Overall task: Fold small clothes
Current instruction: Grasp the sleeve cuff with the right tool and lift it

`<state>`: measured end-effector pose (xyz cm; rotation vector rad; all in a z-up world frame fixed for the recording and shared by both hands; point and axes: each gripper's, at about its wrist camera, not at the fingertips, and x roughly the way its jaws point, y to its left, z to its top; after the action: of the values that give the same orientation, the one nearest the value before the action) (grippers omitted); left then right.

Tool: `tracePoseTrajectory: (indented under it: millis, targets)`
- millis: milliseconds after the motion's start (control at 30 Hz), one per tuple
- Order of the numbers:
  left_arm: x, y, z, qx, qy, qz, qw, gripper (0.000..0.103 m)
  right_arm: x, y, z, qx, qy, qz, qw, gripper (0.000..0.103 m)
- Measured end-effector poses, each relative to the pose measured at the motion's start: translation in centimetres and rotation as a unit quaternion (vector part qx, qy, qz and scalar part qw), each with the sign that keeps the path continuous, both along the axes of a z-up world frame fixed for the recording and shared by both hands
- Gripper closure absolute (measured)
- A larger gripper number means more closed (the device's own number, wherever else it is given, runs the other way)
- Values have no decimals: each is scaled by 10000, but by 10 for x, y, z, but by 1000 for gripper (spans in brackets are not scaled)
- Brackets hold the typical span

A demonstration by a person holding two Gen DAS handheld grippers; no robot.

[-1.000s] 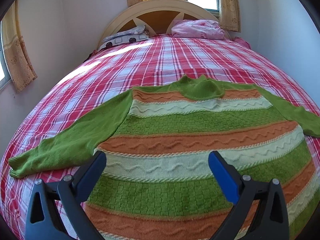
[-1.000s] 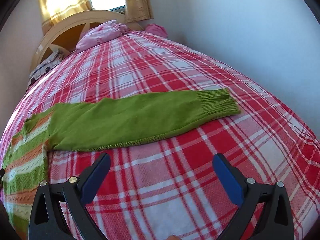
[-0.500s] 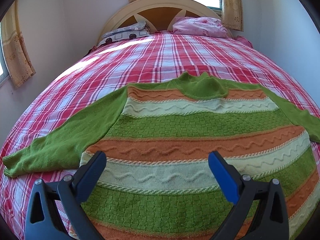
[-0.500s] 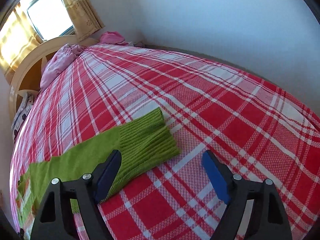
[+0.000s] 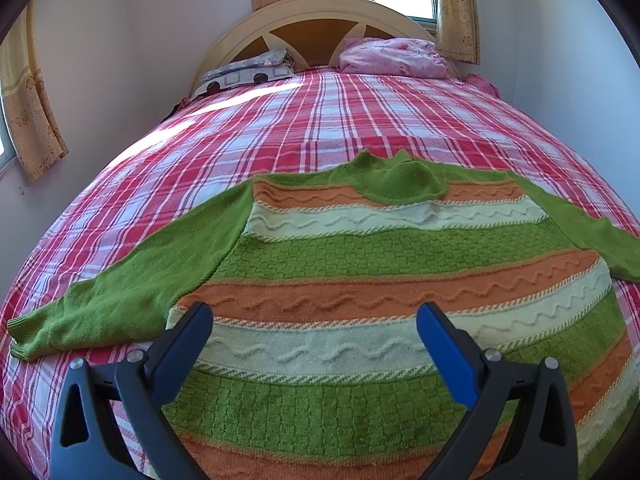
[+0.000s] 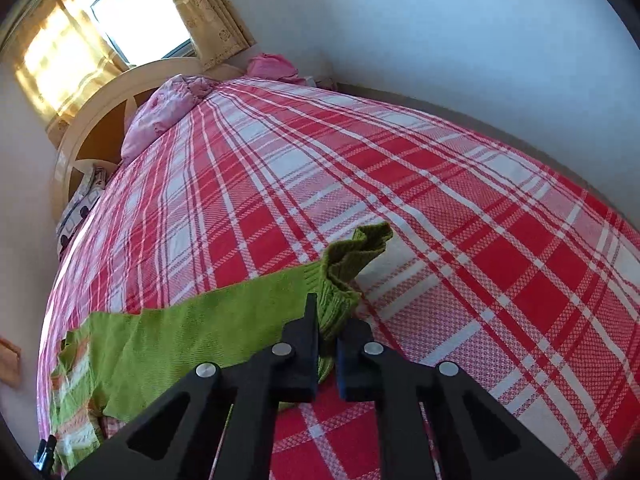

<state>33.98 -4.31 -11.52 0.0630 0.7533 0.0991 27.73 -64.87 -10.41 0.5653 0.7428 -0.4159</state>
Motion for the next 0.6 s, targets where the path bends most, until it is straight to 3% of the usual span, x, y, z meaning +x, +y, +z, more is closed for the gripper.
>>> tracePoseTrajectory:
  millis: [333, 600]
  targets:
    - [-9, 17, 11, -140, -98, 117, 9998, 0, 30, 66, 77, -579, -478, 747, 9944, 98]
    - [-15, 28, 11, -242, -122, 117, 9996, 0, 62, 135, 126, -1008, -740, 1433, 9818, 98]
